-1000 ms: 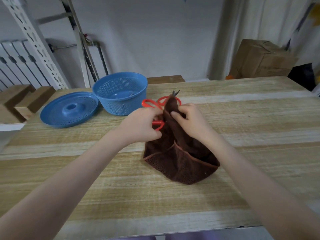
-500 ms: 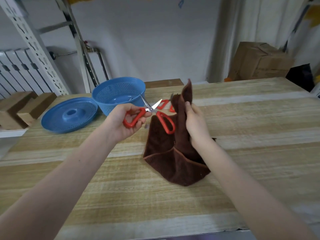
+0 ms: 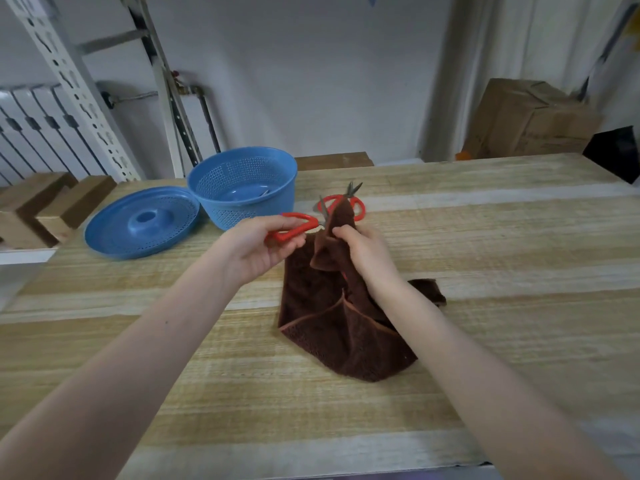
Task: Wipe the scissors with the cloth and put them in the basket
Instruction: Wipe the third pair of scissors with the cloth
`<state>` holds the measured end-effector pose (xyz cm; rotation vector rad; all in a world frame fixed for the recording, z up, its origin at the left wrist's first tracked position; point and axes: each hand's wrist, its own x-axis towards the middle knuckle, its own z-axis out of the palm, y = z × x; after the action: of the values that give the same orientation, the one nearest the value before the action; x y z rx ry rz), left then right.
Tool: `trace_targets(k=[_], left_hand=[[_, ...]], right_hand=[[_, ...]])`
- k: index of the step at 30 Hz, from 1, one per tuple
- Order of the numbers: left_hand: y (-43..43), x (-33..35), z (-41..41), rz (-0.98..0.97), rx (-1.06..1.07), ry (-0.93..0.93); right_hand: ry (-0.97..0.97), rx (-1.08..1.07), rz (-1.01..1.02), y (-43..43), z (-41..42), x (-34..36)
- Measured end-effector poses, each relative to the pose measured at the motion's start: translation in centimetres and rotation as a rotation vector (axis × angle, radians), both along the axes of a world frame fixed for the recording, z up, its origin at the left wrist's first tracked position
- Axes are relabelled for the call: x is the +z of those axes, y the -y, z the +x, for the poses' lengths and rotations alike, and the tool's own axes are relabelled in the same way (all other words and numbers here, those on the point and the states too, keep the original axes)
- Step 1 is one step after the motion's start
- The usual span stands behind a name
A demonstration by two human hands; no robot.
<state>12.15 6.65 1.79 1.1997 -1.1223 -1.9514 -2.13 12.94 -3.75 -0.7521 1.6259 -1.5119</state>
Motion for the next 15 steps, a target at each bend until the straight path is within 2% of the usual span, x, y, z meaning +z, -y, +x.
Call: trace_targets(k=[3, 6, 9, 12, 14, 15], left_hand=[[0.1, -0.9, -0.2, 0.018, 0.136, -0.187], [-0.9, -2.1, -1.6, -0.072, 0.095, -0.166], [-1.0, -2.7, -2.8, -0.092, 0.216, -0.153], [-0.4, -2.3, -2.2, -0.109, 0.329, -0.116], [-0.1, -1.9, -1.5, -0.142, 0.316, -0.093], [0.0, -1.8, -1.2, -0.165, 0.294, -0.07]], right_hand=[[0.067, -0.068, 0.002, 0.1, 0.0, -0.1], [-0.037, -0.1, -0.056, 0.4, 0.6, -0.5], [-0.214, -0.079, -0.028, 0.7, 0.4, -0.9], [-0.25, -0.212, 0.028, 0.3, -2.3, -1.4], [-0.251, -0.3, -0.014, -0.5, -4.1, -0.8], [-0.311, -0.327, -0.06, -0.9, -4.5, -0.1]])
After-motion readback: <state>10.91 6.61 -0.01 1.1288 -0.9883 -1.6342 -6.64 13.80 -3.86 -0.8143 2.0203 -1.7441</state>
